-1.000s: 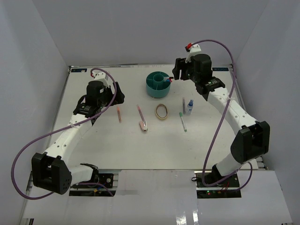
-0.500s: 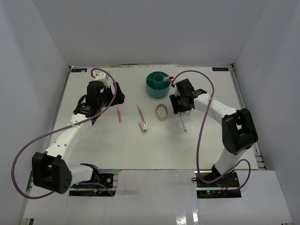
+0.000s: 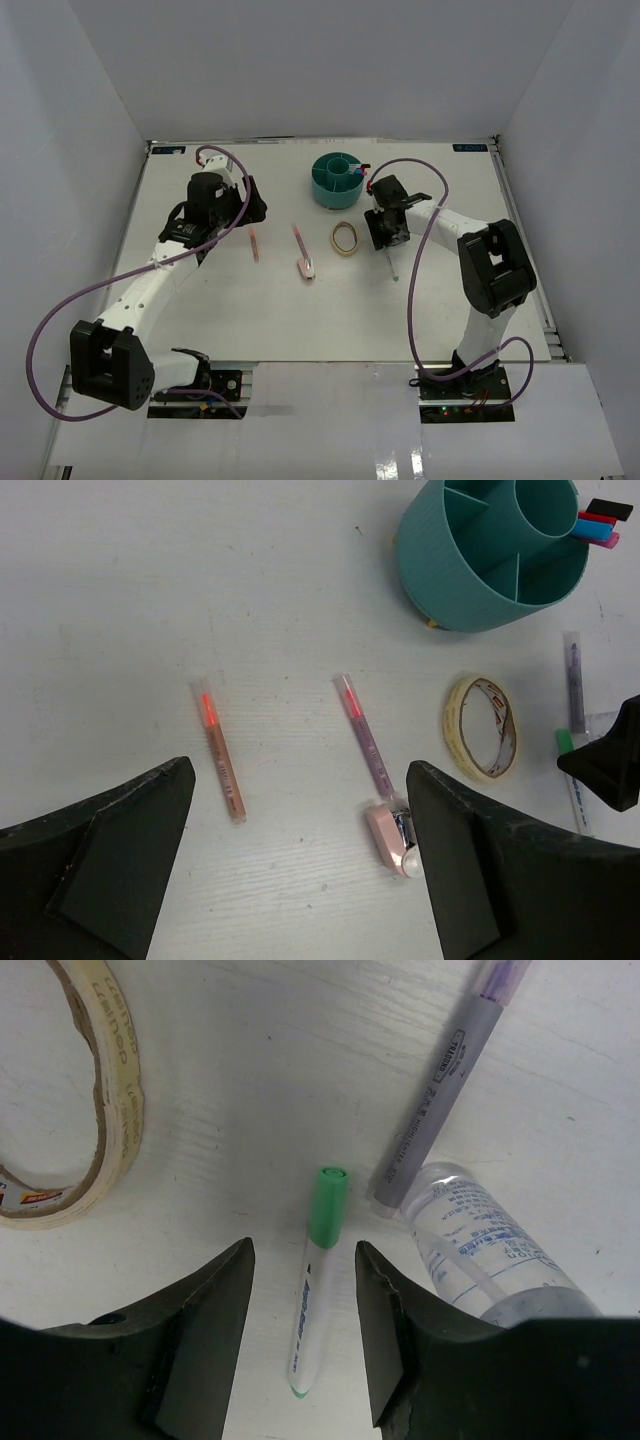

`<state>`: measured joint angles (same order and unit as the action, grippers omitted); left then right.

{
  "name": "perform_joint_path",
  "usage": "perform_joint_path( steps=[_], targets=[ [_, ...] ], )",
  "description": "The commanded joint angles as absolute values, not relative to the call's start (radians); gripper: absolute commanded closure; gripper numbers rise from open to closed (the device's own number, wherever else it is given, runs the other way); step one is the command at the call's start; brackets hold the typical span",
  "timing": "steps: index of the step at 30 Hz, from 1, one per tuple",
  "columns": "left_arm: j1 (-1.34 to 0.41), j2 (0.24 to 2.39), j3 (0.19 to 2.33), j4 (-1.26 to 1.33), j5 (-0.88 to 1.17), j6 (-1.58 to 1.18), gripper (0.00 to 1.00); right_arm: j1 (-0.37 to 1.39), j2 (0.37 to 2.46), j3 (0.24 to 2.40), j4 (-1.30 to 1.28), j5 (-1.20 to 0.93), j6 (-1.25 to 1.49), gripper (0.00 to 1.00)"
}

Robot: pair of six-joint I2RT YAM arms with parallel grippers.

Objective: Sort the stationery into containers
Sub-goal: Pick up the pen from the center of the board.

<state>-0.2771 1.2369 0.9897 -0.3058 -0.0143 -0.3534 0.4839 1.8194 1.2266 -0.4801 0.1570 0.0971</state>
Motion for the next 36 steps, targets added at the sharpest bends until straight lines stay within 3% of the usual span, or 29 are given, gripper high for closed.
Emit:
perform_joint_path(
  steps=[1,11,16,20,28,36],
  targets=[
    [-0.278,1.236,0.982,-0.295,-0.002,-0.357,0.02,0.480,1.836,1.221,-0.463,0.179,0.103,0.49],
    [-0.278,1.243,0.982,-0.295,0.029,-0.357,0.02,0.480,1.876,1.197,-0.446,0.156,0.104,0.59],
    [-0.278,1.244,0.982,-0.295,0.032,-0.357,0.02,0.480,1.853,1.190,-0.451,0.153,0.112,0.83],
    [-0.278,1.244,0.982,-0.296,0.040,-0.360,0.02,0.488,1.800,1.203,-0.459,0.140,0.109,0.92],
    [-0.278,1.238,0.983,-0.295,0.054,-0.362,0.02,0.502,1.588,1.279,-0.345,0.087,0.121,0.92],
    [-0.278,1.229,0.980,-0.296,0.043,-0.362,0.02,0.502,1.538,1.301,0.170,0.144,0.104,0.90]
  ],
)
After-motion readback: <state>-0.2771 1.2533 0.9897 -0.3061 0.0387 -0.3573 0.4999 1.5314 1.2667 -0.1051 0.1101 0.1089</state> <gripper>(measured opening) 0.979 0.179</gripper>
